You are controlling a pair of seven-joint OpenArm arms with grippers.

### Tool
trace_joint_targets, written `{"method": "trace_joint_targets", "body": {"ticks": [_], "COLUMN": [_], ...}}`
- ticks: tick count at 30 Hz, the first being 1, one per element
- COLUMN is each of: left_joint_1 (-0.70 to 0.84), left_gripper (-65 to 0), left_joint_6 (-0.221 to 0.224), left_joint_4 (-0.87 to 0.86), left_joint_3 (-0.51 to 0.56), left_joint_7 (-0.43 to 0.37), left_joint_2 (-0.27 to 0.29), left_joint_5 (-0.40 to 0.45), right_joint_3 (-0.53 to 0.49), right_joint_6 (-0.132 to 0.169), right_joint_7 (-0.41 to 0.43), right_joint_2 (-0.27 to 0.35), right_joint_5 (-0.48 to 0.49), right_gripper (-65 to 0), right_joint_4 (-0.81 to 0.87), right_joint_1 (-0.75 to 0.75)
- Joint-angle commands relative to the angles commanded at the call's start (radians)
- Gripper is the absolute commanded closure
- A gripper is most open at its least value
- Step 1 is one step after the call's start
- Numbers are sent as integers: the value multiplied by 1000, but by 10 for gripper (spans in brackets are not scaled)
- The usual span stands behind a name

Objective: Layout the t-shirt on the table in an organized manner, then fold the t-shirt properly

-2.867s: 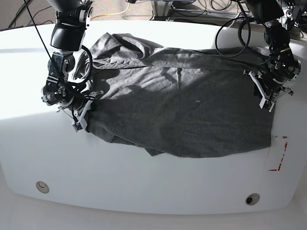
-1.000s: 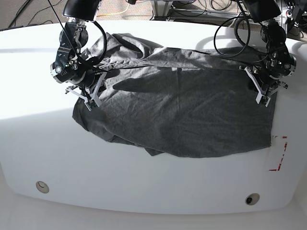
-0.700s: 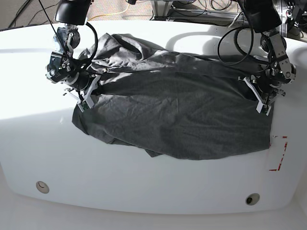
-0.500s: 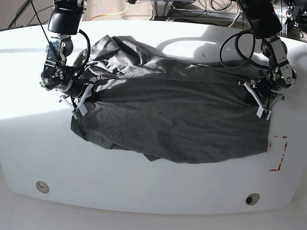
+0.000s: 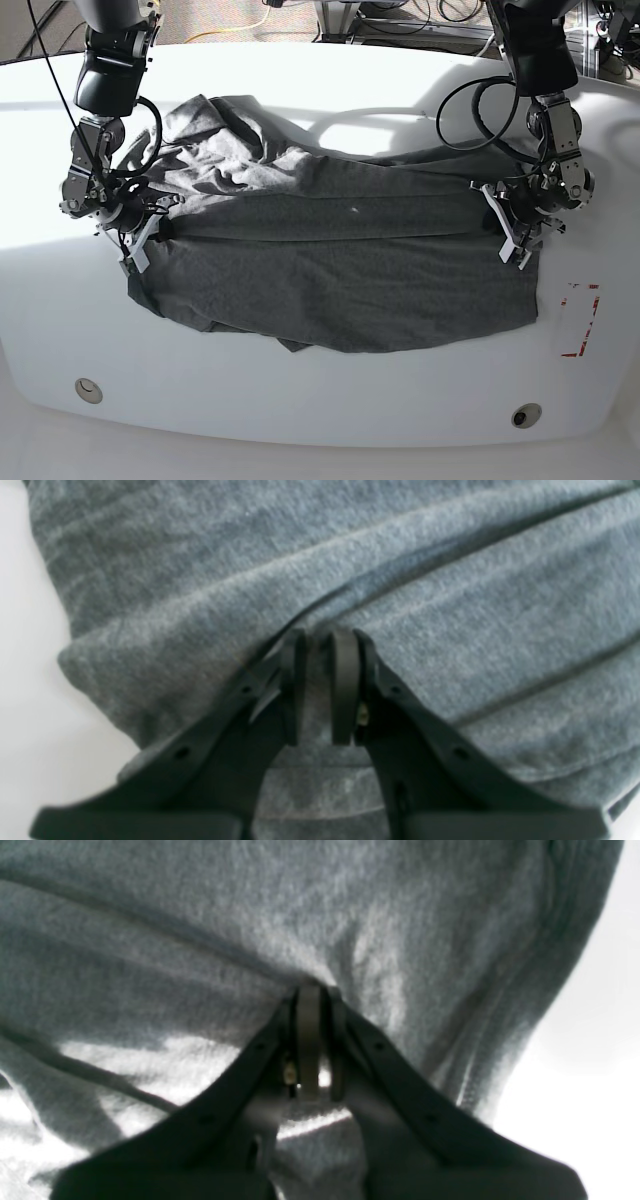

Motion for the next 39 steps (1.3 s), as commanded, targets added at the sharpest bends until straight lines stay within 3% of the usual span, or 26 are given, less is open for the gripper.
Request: {"method": "trace_joint_targets", "body": {"ticks": [4, 7, 10, 13, 16, 21, 29, 39], "left_joint_1": [-3, -2, 12, 43, 68, 100, 132, 146], "left_gripper": [-75, -75, -75, -75, -75, -75, -75, -75], "left_joint_6": [0, 0, 0, 0, 0, 0, 0, 0], "left_joint_4": [8, 51, 130, 183, 229, 265, 265, 258], "left_joint_3": [0, 0, -2, -2, -3, -3, -6, -6], "left_joint_7": [2, 3, 6, 6, 6, 6, 6, 6], "left_joint_2": [2, -2, -3, -5, -5, -29, -34, -34], "left_joint_5": [0, 0, 0, 0, 0, 0, 0, 0], "right_joint_3": [0, 3, 29, 72, 87, 89, 180, 279], "right_joint_6": [0, 0, 0, 0, 0, 0, 0, 0], "right_joint_7": [-37, -143, -275, -353, -417, -456, -453, -433], "right_joint_2": [-3, -11, -54, -100, -155, -221, -301, -308], "right_joint_5": [2, 8, 8, 6, 0, 0, -2, -2], "right_gripper": [-57, -176, -317, -409, -479, -566, -590, -591], "right_joint_4": [80, 195, 385, 583, 743, 852, 852, 848], "right_joint_1": [-2, -9, -55, -117, -173, -282, -408, -440]}}
